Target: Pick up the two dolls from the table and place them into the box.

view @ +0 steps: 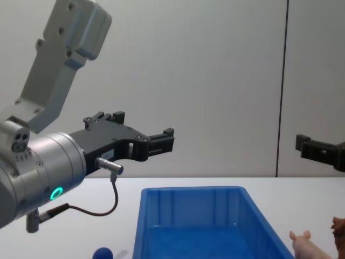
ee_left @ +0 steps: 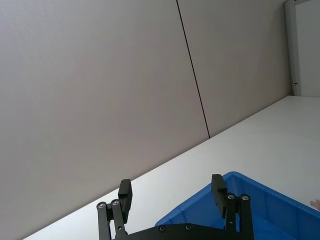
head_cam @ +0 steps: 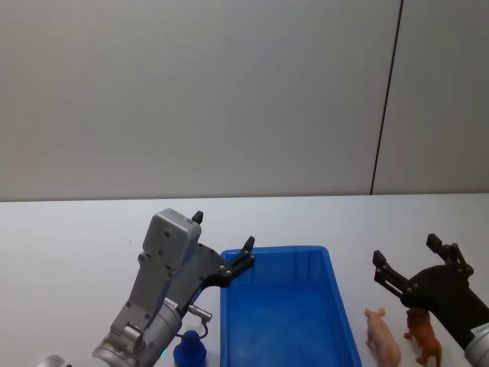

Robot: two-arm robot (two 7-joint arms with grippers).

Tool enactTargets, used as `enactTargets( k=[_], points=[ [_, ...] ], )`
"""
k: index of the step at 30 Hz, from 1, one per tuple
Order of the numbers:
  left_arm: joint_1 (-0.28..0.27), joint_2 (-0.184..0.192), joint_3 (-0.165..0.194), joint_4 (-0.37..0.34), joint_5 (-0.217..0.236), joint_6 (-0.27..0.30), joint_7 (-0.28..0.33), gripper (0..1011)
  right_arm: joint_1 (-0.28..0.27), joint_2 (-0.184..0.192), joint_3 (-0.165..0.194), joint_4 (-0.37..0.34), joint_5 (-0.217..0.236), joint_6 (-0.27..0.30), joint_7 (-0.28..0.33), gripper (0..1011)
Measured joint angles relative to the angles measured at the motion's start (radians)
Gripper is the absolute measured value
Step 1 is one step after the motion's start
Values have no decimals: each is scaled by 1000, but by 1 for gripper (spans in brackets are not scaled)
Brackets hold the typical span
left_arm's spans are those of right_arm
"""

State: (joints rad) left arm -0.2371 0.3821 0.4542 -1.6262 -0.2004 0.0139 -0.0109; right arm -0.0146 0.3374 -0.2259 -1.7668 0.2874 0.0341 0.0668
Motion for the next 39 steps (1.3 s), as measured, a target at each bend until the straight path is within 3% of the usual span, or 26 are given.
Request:
enactTargets(
  k=[27, 39],
  points=[
    [0, 0, 0, 0, 0, 0, 0, 1001, 0, 3, 8, 2, 5, 8, -3, 1001],
    [0, 0, 0, 0, 0, 0, 0, 1001, 1, 5, 19, 9, 9, 68, -35, 1001]
  ],
)
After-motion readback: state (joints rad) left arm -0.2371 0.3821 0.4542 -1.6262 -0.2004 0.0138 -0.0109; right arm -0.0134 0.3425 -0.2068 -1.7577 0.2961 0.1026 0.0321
